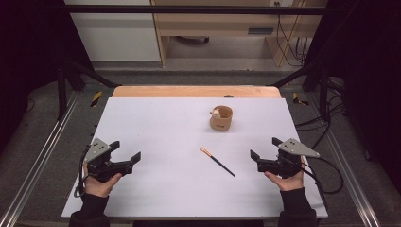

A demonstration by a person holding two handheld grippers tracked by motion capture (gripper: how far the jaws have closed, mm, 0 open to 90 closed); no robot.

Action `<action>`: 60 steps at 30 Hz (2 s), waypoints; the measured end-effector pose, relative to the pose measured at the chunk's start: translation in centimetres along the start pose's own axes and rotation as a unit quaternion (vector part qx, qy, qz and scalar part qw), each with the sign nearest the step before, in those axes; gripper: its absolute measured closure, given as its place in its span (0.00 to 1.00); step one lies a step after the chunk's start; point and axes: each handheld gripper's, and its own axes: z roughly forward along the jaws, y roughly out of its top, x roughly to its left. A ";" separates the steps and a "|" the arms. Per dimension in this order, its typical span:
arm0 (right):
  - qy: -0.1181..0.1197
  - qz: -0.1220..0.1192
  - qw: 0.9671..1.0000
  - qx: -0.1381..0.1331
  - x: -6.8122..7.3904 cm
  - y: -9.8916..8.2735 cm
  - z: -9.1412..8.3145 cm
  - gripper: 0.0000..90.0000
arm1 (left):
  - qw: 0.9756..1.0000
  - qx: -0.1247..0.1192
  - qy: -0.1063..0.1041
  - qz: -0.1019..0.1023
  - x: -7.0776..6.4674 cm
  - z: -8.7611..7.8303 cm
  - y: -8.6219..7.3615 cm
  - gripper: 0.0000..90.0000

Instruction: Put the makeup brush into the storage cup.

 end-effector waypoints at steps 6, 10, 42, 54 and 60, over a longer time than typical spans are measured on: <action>0.001 0.002 1.000 0.004 0.1 0.0 0.0 0.07 | 1.000 0.004 0.001 -0.001 0.0 0.2 -0.2 0.09; -0.001 0.001 1.000 0.010 0.1 0.1 0.1 0.08 | 1.000 0.010 0.003 0.002 0.0 0.4 -0.4 0.09; 0.009 -0.025 0.998 0.055 1.9 1.3 1.8 0.09 | 1.000 0.028 0.000 0.005 -0.2 1.2 -1.0 0.09; 0.020 -0.038 0.997 0.071 2.9 2.3 2.6 0.10 | 0.999 0.034 -0.001 0.007 -0.2 1.5 -1.1 0.09; 0.029 -0.048 0.995 0.085 3.6 2.9 3.3 0.11 | 0.999 0.035 -0.001 0.007 -0.1 1.5 -1.1 0.09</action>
